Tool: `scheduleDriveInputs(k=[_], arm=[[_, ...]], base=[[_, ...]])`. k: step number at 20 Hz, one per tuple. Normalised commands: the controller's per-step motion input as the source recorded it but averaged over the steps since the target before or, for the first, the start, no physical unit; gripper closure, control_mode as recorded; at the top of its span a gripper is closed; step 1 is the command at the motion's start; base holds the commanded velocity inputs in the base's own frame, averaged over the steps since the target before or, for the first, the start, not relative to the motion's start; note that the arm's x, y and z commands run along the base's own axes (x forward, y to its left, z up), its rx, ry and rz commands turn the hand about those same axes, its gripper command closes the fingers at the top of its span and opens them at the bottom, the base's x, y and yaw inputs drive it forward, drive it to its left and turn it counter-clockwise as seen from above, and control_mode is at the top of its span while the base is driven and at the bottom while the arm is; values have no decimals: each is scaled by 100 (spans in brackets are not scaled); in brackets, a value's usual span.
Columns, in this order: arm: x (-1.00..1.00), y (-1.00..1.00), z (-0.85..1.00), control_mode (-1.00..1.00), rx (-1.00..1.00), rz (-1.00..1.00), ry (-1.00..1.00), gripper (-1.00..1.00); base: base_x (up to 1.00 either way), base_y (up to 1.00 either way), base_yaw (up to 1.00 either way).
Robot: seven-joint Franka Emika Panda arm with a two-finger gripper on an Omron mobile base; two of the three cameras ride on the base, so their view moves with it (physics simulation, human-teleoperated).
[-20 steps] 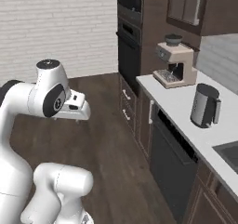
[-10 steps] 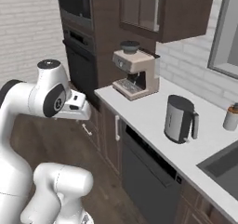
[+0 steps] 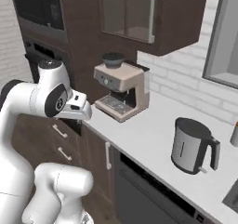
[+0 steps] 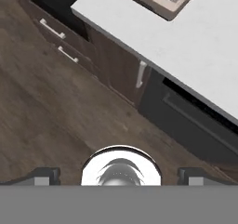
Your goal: Navigate to the coffee machine.
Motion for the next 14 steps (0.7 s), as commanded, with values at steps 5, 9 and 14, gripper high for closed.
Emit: scheduleDriveInputs(k=[5,9,14], arm=[[0,0,0,100,0,0,0,-100],[0,0,0,100,0,0,0,-100],[0,0,0,100,0,0,0,-100]], base=[[85,55,-39],[76,32,-41],[54,2,-47]])
